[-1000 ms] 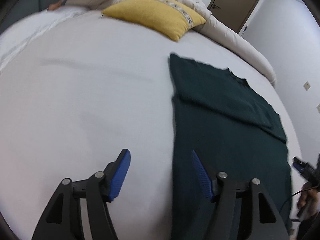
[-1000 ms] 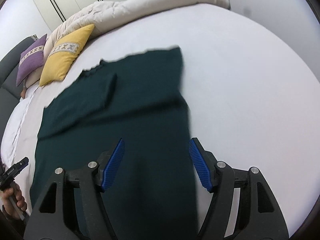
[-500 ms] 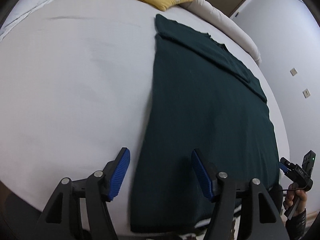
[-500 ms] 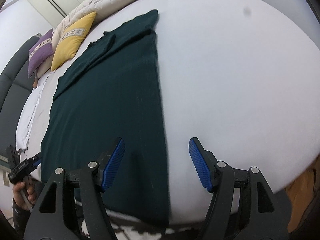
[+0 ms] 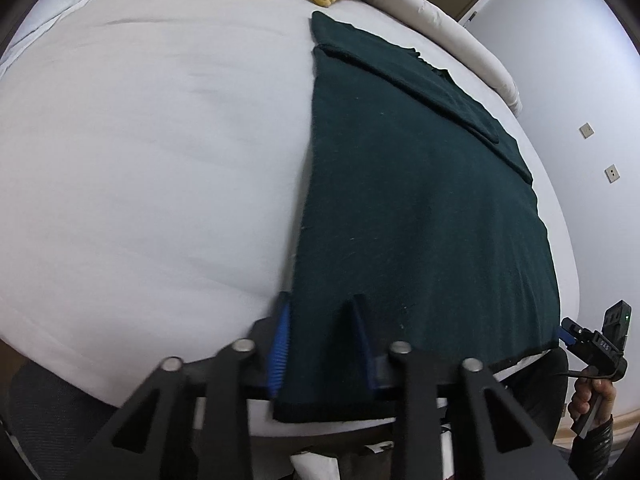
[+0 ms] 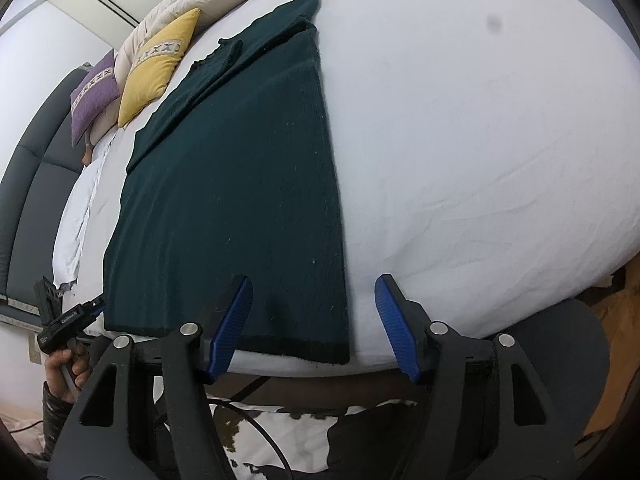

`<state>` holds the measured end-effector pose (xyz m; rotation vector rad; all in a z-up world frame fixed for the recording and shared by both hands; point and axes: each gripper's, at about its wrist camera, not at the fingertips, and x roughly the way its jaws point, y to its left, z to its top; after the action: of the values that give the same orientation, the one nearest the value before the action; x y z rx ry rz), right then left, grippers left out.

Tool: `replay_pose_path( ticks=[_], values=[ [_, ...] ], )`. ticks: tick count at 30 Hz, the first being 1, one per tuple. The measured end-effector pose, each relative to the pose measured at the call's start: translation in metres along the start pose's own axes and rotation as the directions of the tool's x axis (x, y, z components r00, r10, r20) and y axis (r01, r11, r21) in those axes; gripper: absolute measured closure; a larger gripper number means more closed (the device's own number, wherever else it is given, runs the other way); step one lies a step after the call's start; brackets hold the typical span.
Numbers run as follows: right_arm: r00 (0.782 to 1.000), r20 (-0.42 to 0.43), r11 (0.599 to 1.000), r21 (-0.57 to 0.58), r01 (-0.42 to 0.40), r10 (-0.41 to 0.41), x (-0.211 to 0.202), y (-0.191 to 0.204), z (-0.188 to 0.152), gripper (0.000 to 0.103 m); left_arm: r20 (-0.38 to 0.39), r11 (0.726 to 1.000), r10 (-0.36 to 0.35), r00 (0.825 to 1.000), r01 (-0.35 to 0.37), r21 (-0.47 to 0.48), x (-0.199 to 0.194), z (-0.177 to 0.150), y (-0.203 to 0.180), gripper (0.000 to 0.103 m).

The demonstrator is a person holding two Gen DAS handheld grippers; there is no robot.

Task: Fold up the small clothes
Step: 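Grasp the sweater hem with both grippers, then lift the hem with both grippers and fold it toward the collar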

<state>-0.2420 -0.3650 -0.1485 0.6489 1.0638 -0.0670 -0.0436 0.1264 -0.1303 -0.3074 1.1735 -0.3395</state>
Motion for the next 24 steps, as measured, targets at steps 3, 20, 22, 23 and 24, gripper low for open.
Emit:
replay_pose_path(
  ticks=[3,20,22,23,24],
  values=[
    [1.000,-0.012,1.000,-0.005,0.008,-0.008,0.003,0.001,0.002,0.051,-0.006,1.000,-0.006,1.000,0.006,0.003,0.001,-0.003,0.000,0.079],
    [0.999,-0.052,1.000,0.006,-0.014,0.014,0.005,-0.010,0.003,0.098,-0.001,1.000,-0.014,1.000,0.014,0.014,-0.001,-0.003,-0.002,0.096],
    [0.999,-0.038,0.999,0.022,-0.033,0.034,-0.001,-0.013,0.002,0.098,0.004,1.000,-0.017,1.000,0.017,0.016,-0.003,-0.004,-0.002,0.097],
    [0.999,-0.026,0.998,0.034,-0.046,0.047,-0.005,-0.015,0.003,0.098,0.006,1.000,-0.019,1.000,0.019,0.017,-0.005,-0.005,-0.001,0.097],
    [0.998,-0.012,0.996,0.050,-0.067,0.068,-0.010,-0.017,0.005,0.098,0.009,1.000,-0.024,1.000,0.024,0.018,-0.007,-0.005,-0.001,0.097]
  ],
)
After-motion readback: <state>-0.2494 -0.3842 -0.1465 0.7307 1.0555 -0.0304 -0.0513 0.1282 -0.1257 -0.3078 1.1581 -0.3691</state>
